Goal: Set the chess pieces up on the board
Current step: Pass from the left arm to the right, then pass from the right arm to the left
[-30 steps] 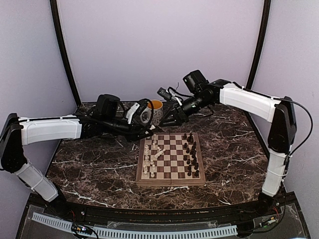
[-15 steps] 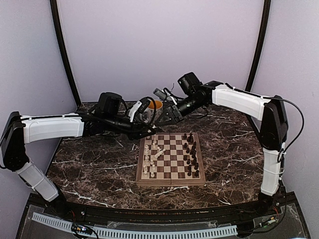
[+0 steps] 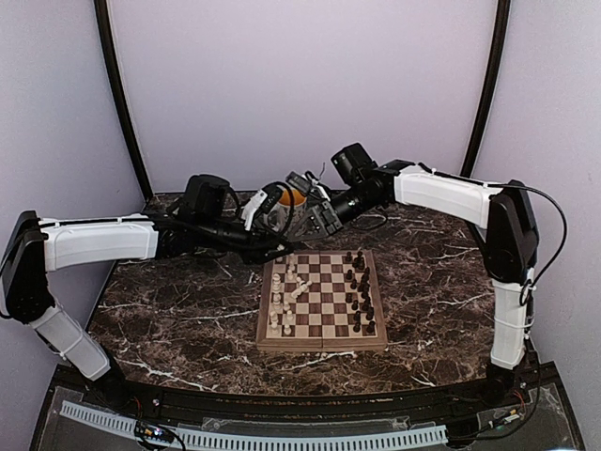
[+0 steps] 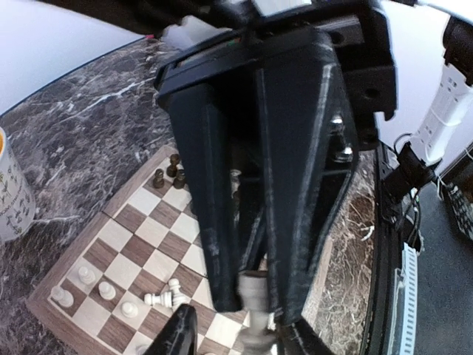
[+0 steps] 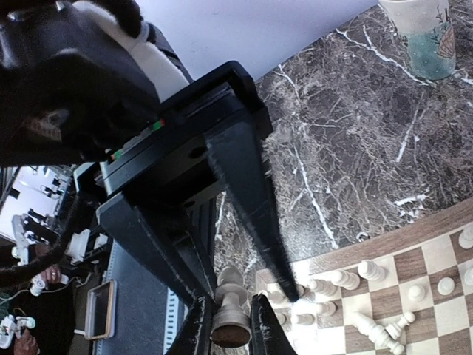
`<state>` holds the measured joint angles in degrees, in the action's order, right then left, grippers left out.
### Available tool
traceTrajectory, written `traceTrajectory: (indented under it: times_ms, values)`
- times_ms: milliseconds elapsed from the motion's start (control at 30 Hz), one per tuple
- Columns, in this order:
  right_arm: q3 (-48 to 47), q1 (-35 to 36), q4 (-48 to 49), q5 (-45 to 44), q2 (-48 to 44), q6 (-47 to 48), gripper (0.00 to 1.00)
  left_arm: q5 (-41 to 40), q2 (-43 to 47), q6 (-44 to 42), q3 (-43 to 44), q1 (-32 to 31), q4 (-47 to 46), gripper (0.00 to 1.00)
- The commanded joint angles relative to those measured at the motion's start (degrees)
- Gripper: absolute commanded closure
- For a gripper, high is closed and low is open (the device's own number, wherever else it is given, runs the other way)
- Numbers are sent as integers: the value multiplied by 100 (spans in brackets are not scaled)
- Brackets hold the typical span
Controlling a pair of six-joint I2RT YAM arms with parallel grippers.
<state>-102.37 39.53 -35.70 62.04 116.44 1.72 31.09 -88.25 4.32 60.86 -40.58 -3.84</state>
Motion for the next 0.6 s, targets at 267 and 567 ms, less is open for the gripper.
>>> traceTrajectory:
  times_ms: [267, 567]
  values:
    - [2659, -243, 8838, 1977, -441, -7177, 89, -1493, 1208, -809, -2694, -517, -4673, 45]
    - [2637, -242, 10624, 1996, -137, -8741, 88, -965, 598, -763, -2315, -589, -5178, 47]
